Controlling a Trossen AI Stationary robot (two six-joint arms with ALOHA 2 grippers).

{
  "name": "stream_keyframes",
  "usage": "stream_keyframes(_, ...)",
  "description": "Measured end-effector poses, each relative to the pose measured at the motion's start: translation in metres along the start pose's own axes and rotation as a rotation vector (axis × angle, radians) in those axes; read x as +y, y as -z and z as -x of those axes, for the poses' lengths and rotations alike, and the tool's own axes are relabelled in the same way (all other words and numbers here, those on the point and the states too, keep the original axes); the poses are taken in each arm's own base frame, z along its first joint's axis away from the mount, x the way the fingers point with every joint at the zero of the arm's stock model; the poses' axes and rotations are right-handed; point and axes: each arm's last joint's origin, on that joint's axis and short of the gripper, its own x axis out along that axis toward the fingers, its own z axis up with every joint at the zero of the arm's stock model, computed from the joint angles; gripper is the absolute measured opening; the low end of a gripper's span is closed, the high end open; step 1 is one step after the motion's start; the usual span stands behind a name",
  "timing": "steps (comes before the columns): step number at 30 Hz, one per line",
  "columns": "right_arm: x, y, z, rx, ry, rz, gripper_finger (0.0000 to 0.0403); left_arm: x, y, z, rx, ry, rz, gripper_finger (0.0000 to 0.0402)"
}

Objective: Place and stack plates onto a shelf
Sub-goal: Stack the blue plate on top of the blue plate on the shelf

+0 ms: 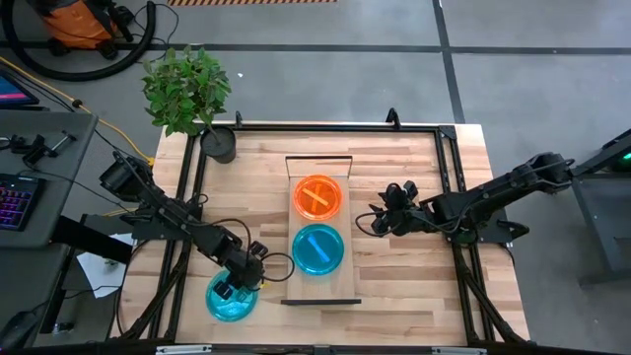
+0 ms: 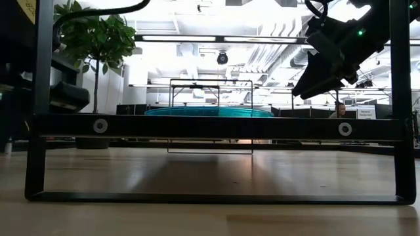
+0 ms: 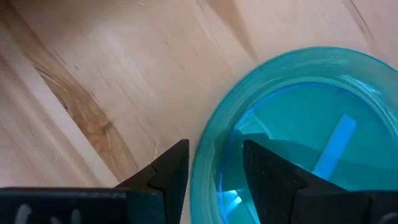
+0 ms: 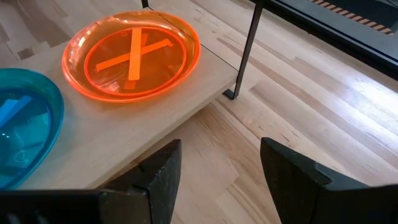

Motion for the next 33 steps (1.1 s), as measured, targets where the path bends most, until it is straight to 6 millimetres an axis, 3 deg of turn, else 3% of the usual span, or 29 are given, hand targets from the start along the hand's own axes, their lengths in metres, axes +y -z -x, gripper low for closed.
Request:
stream_keyframes(5, 0.000, 0.000, 0.000, 0.000, 0.000, -0.003, 0.0202, 0.000, 0.001, -0.001, 0.014, 0.017, 0.012, 0.0112)
stream_keyframes(11, 0.000, 0.000, 0.000, 0.000, 0.000, -0.002, 0.0202, 0.002, 0.002, -0.007, 0.038, 0.021, 0.024, 0.0018)
stream_keyframes(16, 0.000, 0.000, 0.000, 0.001, 0.001, -0.001, 0.0202, 0.012, 0.002, -0.001, 0.047, 0.018, 0.074, 0.0005)
stream_keyframes(20, 0.000, 0.000, 0.000, 0.002, 0.002, 0.000, 0.0202, 0.027, -0.004, 0.025, 0.023, -0.026, 0.144, 0.0001)
stream_keyframes(26, 0.000, 0.001, 0.000, 0.004, 0.004, 0.002, 0.0202, 0.042, -0.001, 0.088, -0.132, -0.113, 0.243, 0.0000)
stream_keyframes(33, -0.001, 0.001, 0.000, 0.007, 0.007, 0.007, 0.0202, 0.059, 0.017, 0.154, -0.438, -0.513, 0.572, 0.0000)
